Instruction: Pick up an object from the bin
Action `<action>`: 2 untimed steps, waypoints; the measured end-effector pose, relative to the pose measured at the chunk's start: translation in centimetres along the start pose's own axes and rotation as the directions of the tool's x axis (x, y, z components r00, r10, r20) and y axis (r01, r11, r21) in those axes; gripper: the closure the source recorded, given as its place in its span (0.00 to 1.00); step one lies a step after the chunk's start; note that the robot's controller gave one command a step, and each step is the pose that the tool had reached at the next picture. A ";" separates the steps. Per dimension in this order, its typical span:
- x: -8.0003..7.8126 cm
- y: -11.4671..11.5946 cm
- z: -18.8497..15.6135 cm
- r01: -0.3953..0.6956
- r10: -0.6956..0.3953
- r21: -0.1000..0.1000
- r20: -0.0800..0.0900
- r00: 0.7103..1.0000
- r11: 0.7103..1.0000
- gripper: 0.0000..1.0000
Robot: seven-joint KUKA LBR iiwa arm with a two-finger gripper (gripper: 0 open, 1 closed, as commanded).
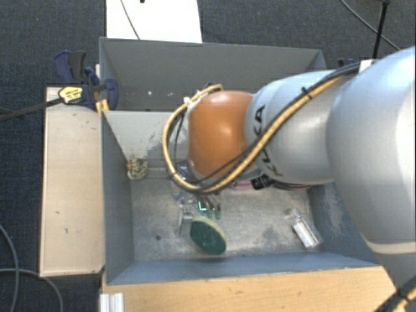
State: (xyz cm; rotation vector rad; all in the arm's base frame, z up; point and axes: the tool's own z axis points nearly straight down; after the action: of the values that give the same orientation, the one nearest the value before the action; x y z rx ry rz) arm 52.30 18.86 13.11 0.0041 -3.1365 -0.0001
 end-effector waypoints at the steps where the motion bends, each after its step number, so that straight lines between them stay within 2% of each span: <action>1: 4.3 -5.1 5.8 0.352 -0.352 0.002 0.013 0.936 0.936 0.00; 2: 3.9 -12.2 5.8 0.243 -0.243 0.003 0.008 0.970 0.970 0.00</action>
Offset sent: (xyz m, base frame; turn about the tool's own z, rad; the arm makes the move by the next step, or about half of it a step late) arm -0.0456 -0.0507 -0.0586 -0.3618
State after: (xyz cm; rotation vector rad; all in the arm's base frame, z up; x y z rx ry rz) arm 48.42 6.68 7.28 0.3895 -3.1207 0.0019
